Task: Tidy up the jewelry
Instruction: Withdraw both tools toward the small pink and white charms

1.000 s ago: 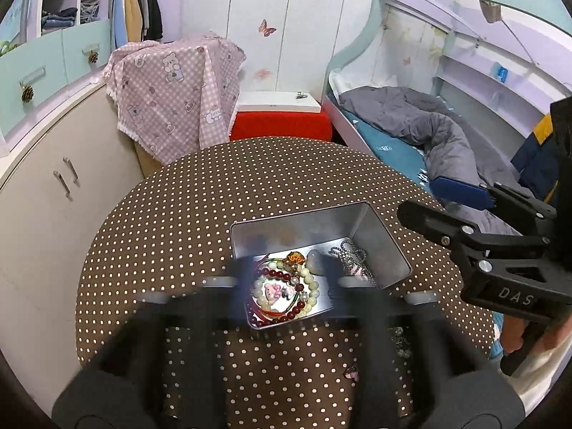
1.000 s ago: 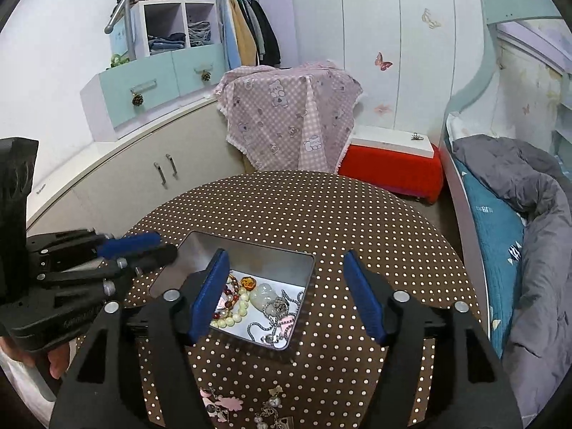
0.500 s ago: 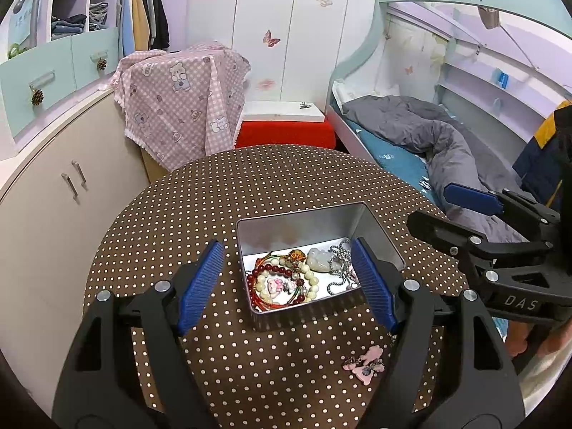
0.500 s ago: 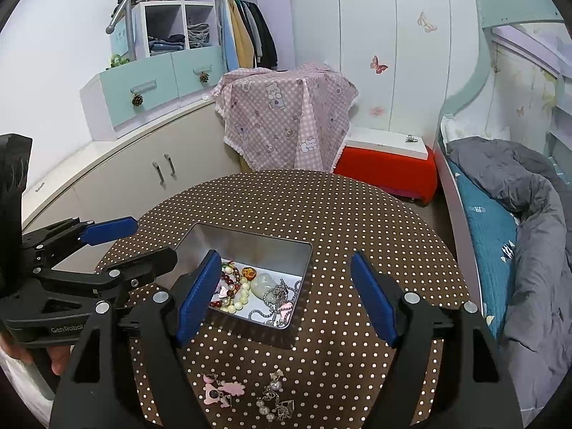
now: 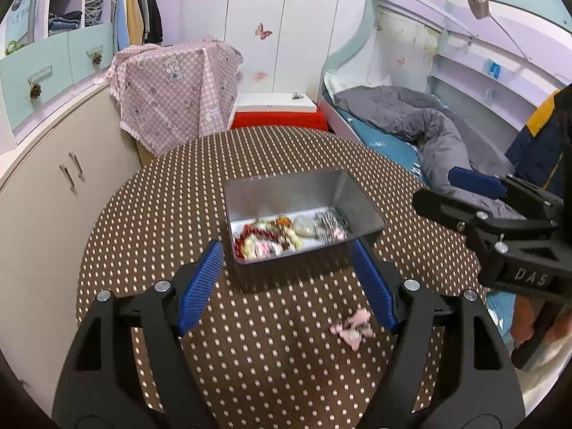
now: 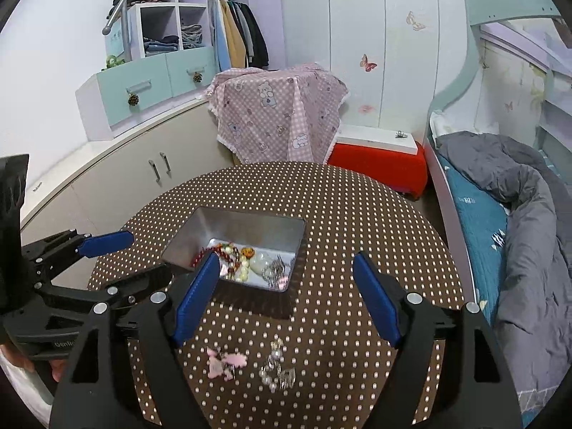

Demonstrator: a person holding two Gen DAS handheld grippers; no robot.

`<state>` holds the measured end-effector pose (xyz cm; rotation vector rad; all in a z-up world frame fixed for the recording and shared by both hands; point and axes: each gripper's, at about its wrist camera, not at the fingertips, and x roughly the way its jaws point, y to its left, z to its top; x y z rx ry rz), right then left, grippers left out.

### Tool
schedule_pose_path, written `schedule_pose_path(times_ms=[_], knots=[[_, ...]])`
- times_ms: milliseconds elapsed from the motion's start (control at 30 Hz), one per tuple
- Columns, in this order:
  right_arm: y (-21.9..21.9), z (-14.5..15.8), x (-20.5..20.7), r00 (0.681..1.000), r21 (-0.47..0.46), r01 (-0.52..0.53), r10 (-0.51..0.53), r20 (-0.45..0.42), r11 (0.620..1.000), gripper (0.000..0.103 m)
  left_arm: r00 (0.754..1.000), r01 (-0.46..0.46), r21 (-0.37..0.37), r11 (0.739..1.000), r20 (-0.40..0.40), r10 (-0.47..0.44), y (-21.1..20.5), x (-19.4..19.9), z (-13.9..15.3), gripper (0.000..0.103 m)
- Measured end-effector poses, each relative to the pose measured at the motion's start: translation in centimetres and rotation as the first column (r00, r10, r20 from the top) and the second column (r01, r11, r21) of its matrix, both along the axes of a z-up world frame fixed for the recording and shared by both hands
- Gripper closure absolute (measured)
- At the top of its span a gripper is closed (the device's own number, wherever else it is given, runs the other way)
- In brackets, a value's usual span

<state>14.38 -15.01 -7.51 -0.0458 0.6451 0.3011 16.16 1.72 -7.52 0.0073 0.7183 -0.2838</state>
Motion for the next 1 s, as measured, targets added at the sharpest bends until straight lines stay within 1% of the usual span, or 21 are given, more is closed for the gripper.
schedule_pose_path(times_ms=[167, 400, 467, 500, 567, 667, 767, 833, 900, 933, 967, 1000], knots=[[-0.3, -1.5, -1.5, 0.999, -0.002, 0.002, -0.002, -0.041, 1.0, 0.03, 1.0, 0.019, 0.005, 1.0, -0.023, -0.019, -0.1, -1.6, -1.3, 0.03], [0.3, -4.7, -3.3, 0.986, 0.06, -0.069, 0.077, -0.146, 0.996, 0.031, 0.998, 0.038, 0.003, 0.999, -0.059, -0.037, 0.2, -3.2, -2.8, 0.03], [0.7, -5.2, -3.7, 0.98, 0.078, -0.092, 0.104, -0.168, 0.993, 0.042, 0.997, 0.039, 0.004, 0.999, -0.069, -0.039, 0.4, -3.7, -3.3, 0.03], [0.9, -5.6, -3.9, 0.977, 0.081, -0.102, 0.115, -0.178, 0.991, 0.046, 0.996, 0.042, 0.002, 0.999, -0.073, -0.041, 0.4, -3.8, -3.5, 0.03], [1.3, -6.0, -4.0, 0.973, 0.077, -0.115, 0.128, -0.193, 0.99, 0.058, 0.996, 0.046, 0.0, 0.999, -0.077, -0.045, 0.7, -3.9, -3.8, 0.03], [1.9, -7.1, -4.2, 0.965, 0.071, -0.127, 0.14, -0.224, 0.989, 0.067, 0.995, 0.046, 0.007, 0.999, -0.084, -0.045, 0.9, -4.2, -4.4, 0.03], [2.4, -7.7, -4.1, 0.96, 0.067, -0.13, 0.143, -0.241, 0.989, 0.073, 0.994, 0.051, 0.006, 0.999, -0.095, -0.05, 0.9, -4.2, -4.9, 0.03], [2.8, -7.9, -3.8, 0.958, 0.059, -0.135, 0.145, -0.247, 0.989, 0.077, 0.993, 0.055, 0.006, 0.998, -0.102, -0.054, 0.9, -4.1, -5.2, 0.033], [3.2, -8.3, -3.5, 0.955, 0.039, -0.137, 0.143, -0.258, 0.99, 0.08, 0.992, 0.058, 0.005, 0.998, -0.11, -0.057, 0.9, -3.9, -5.4, 0.035], [3.4, -8.5, -3.2, 0.954, 0.031, -0.14, 0.143, -0.263, 0.99, 0.085, 0.992, 0.059, 0.004, 0.998, -0.112, -0.058, 0.9, -3.8, -5.5, 0.035], [3.5, -8.8, -3.1, 0.952, 0.024, -0.144, 0.145, -0.271, 0.989, 0.092, 0.991, 0.062, 0.004, 0.998, -0.117, -0.061, 0.9, -3.7, -5.7, 0.036], [3.7, -9.0, -3.0, 0.95, 0.021, -0.147, 0.147, -0.277, 0.989, 0.095, 0.991, 0.064, 0.004, 0.998, -0.121, -0.063, 0.7, -3.6, -5.7, 0.04]])
